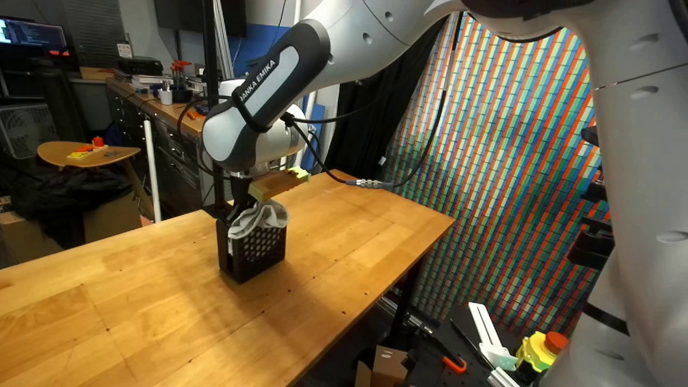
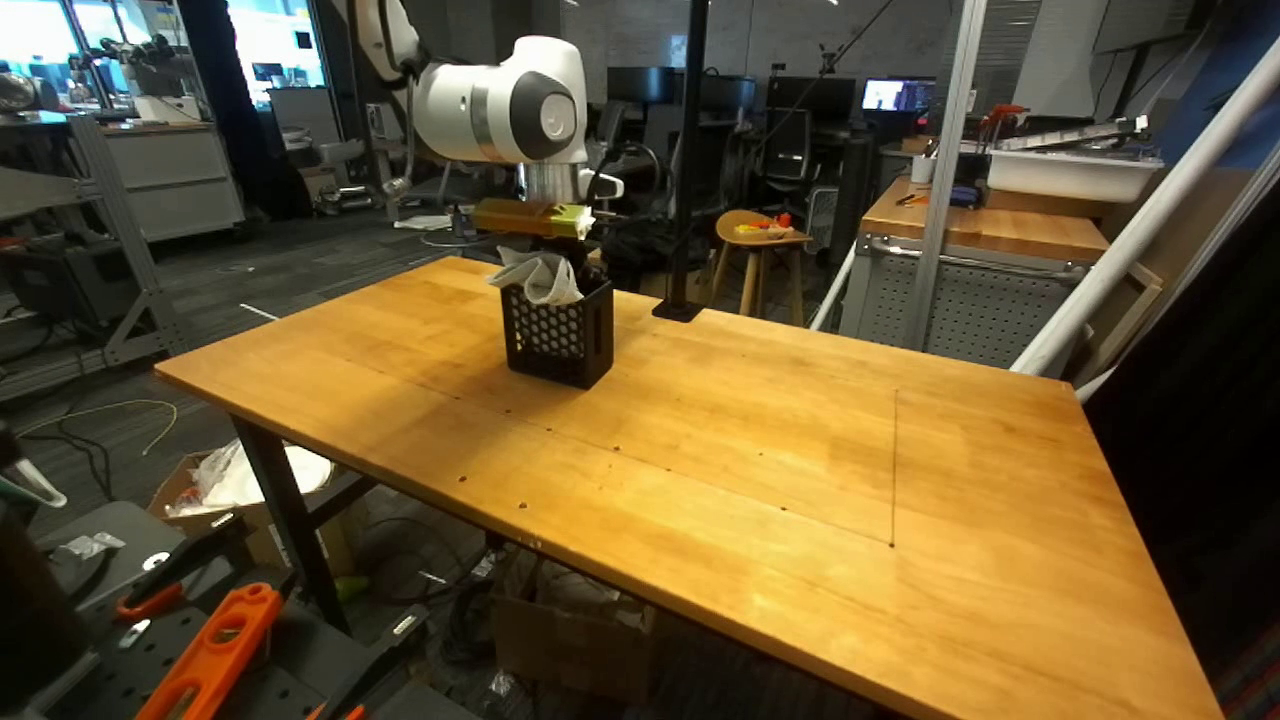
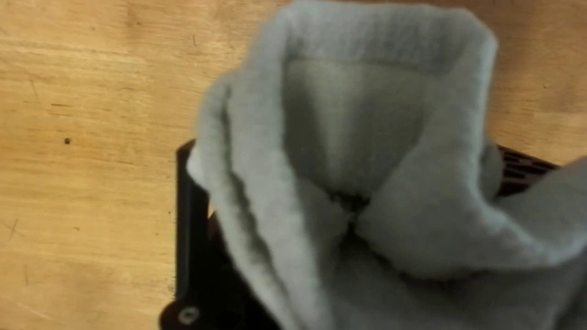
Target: Put the white towel in the black box
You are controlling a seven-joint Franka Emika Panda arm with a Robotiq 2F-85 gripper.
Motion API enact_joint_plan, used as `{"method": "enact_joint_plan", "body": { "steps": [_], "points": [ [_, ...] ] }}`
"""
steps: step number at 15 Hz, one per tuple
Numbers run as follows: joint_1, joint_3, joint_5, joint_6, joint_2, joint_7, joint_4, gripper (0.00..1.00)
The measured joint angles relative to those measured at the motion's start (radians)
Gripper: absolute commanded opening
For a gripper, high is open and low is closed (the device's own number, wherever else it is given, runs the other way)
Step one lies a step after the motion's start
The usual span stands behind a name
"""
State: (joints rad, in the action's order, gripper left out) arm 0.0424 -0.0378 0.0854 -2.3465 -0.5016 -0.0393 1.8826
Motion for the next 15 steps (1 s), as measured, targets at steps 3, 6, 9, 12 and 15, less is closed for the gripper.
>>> {"method": "enact_joint_plan", "body": {
  "steps": [3,6,9,12,15],
  "points": [
    [0.0,-0.004,-0.001,0.0,-0.007,-0.003,0.0,0.12],
    [0.001,-0.005,-0.001,0.0,0.0,-0.004,0.0,0.12],
    [0.006,-0.005,0.004,0.002,0.024,-0.005,-0.001,0.12],
    [0.016,-0.005,0.015,0.006,0.064,-0.004,-0.001,0.12],
    [0.028,-0.005,0.036,0.024,0.114,-0.003,0.001,0.12]
  ]
}}
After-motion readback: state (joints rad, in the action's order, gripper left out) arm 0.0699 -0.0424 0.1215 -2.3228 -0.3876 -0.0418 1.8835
